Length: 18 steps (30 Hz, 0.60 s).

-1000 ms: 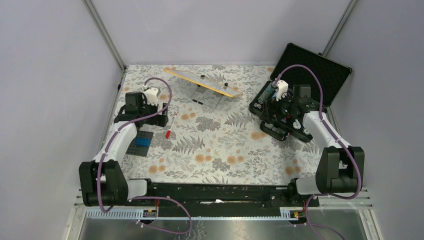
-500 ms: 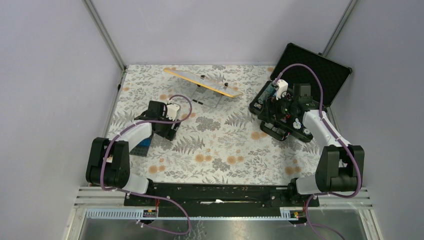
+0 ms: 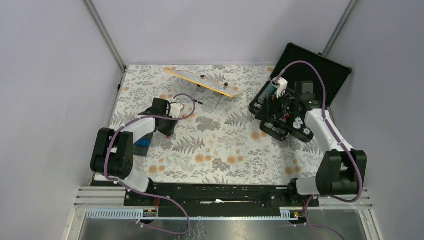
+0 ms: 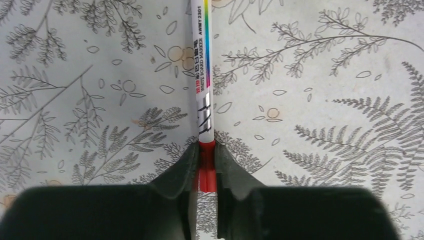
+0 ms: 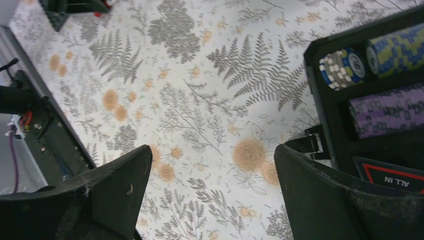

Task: Write a sentence on the whiteboard
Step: Pick up the whiteboard marker from the center of the board.

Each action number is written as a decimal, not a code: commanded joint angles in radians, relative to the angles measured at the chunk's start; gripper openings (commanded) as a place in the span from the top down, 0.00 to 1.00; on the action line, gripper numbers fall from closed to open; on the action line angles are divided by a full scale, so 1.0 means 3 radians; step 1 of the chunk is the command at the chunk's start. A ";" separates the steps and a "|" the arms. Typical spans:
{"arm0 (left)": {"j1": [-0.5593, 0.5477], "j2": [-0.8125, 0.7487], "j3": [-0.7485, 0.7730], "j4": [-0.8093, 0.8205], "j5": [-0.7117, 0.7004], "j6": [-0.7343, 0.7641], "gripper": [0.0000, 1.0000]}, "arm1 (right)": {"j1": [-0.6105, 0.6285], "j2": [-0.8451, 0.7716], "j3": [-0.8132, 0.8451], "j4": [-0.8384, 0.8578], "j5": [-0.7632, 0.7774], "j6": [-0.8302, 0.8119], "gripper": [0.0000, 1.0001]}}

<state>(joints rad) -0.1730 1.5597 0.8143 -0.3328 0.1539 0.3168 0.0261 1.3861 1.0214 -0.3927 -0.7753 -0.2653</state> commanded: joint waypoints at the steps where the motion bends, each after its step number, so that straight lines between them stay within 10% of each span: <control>1: -0.0117 -0.0173 0.0046 -0.0417 0.0099 0.0075 0.93 | 0.0020 -0.0266 0.0221 -0.0283 -0.0375 -0.0009 0.01; 18: -0.1420 -0.1248 0.0895 -0.1292 0.0921 0.0023 1.00 | 0.0660 -0.0399 0.0440 -0.0441 -0.0977 0.0576 0.01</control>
<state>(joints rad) -0.5190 1.1881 0.9844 -0.7414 0.3885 0.3660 0.1520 1.2747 1.1110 -0.5114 -0.9943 -0.1581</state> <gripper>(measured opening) 0.066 0.988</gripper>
